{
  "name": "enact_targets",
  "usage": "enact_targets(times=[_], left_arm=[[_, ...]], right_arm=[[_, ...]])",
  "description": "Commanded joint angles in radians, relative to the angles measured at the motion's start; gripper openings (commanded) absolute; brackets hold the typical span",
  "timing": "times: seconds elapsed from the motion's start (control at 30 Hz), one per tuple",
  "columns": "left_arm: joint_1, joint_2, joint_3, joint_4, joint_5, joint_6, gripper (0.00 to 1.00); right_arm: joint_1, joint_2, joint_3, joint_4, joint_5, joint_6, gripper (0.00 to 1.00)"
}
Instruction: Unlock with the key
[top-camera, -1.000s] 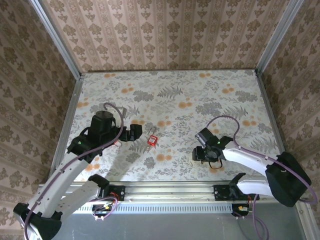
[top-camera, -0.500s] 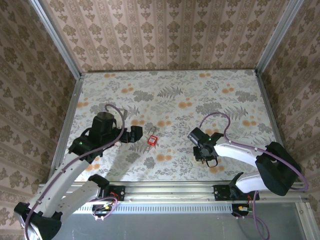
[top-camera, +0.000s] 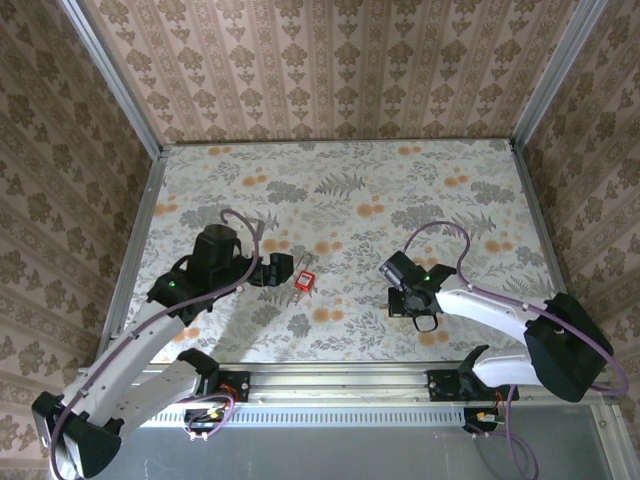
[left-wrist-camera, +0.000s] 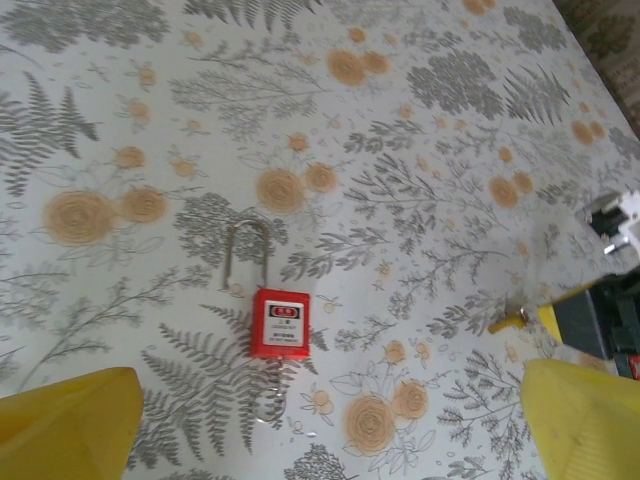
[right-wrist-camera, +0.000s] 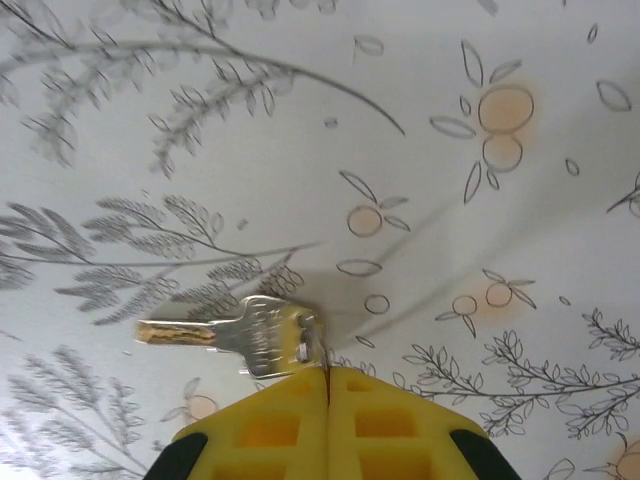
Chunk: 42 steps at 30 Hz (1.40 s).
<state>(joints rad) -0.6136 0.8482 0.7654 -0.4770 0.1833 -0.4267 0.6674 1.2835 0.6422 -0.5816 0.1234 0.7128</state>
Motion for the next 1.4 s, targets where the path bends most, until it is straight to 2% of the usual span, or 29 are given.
enact_targets(times=[0.0,0.13,0.27,0.33,0.43,0.7,0.83,0.9,1.0,1.37], left_arm=[[-0.047,0.034,-0.015,0.083,0.007,-0.021,0.97],[-0.102,0.093,-0.034,0.162,0.01,-0.055,0.97],[-0.171,0.172,-0.092,0.374,0.074,-0.18,0.97],[-0.206,0.226,-0.136,0.545,0.121,-0.306,0.97],[-0.252,0.312,-0.195,0.835,0.133,-0.538,0.96],[-0.347,0.476,-0.298,1.305,-0.047,-1.058,0.95],[-0.392,0.605,-0.3,1.533,-0.078,-1.241,0.94],[-0.421,0.688,-0.272,1.636,-0.079,-1.316,0.9],[-0.447,0.77,-0.242,1.707,-0.08,-1.376,0.89],[-0.473,0.86,-0.187,1.752,-0.088,-1.428,0.9]], right_arm=[[-0.031,-0.02,-0.013,0.025,-0.027,0.002,0.0],[-0.034,-0.047,-0.015,0.04,-0.063,0.002,0.0],[-0.037,-0.153,-0.024,0.1,-0.125,0.023,0.0],[-0.04,-0.232,-0.013,0.112,-0.141,0.044,0.0],[-0.046,-0.329,0.017,0.124,-0.157,0.056,0.0],[-0.046,-0.434,-0.009,0.251,-0.211,0.128,0.0],[-0.045,-0.453,-0.065,0.382,-0.254,0.169,0.0],[-0.041,-0.458,-0.078,0.424,-0.261,0.18,0.0],[-0.037,-0.47,-0.084,0.435,-0.252,0.179,0.0],[-0.011,-0.496,-0.164,0.542,-0.269,0.205,0.0]])
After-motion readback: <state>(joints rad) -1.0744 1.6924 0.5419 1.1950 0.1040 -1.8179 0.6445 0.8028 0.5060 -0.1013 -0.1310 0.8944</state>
